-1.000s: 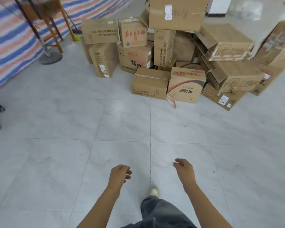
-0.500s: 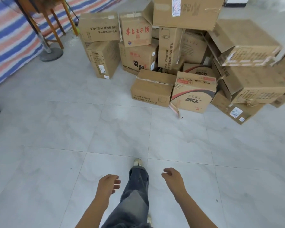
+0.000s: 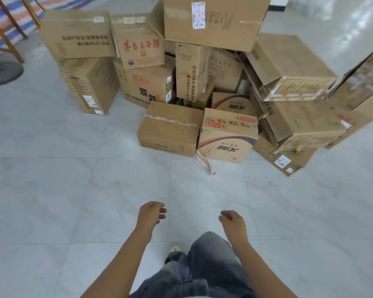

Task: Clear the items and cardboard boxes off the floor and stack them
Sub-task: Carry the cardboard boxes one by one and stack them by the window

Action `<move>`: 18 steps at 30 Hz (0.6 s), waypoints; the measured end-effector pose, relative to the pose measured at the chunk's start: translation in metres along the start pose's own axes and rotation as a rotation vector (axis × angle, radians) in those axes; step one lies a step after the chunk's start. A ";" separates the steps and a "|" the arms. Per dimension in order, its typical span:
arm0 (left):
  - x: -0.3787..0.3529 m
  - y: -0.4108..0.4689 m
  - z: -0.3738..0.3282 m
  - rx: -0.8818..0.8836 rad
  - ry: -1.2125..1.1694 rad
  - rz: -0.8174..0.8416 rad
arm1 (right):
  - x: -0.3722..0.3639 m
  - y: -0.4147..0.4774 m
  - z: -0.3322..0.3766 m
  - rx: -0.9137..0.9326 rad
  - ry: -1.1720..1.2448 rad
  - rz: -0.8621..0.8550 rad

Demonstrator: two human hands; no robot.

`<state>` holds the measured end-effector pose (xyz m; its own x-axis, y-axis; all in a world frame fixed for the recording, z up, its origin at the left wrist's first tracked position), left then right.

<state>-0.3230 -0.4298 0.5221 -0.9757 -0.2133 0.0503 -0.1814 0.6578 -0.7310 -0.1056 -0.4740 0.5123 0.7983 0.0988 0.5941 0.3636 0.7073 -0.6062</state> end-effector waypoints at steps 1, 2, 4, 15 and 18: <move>-0.012 0.003 -0.009 -0.034 0.023 0.045 | -0.003 0.006 0.005 -0.006 -0.013 0.019; -0.022 0.007 -0.015 -0.058 0.052 0.079 | -0.005 0.014 0.013 0.006 -0.025 0.043; -0.035 0.018 -0.020 -0.039 0.128 0.108 | -0.003 0.037 0.034 0.042 -0.046 0.063; -0.027 0.130 -0.153 -0.006 -0.192 -0.290 | 0.040 0.225 0.187 0.127 0.049 0.079; -0.044 0.154 -0.183 -0.009 -0.214 -0.344 | 0.036 0.257 0.218 0.168 0.011 0.167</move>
<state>-0.3305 -0.1870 0.5320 -0.8104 -0.5670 0.1474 -0.4948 0.5278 -0.6904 -0.0884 -0.1355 0.4929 0.8461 0.2169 0.4869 0.1420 0.7887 -0.5982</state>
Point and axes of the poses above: each hand's wrist, its own y-axis towards the middle knuckle, its own x-axis out of the back of the hand, z = x × y, the point moved 1 cm from there along y, towards the middle knuckle, and after that the axes turned 8 degrees about -y, right-handed, at the moved point
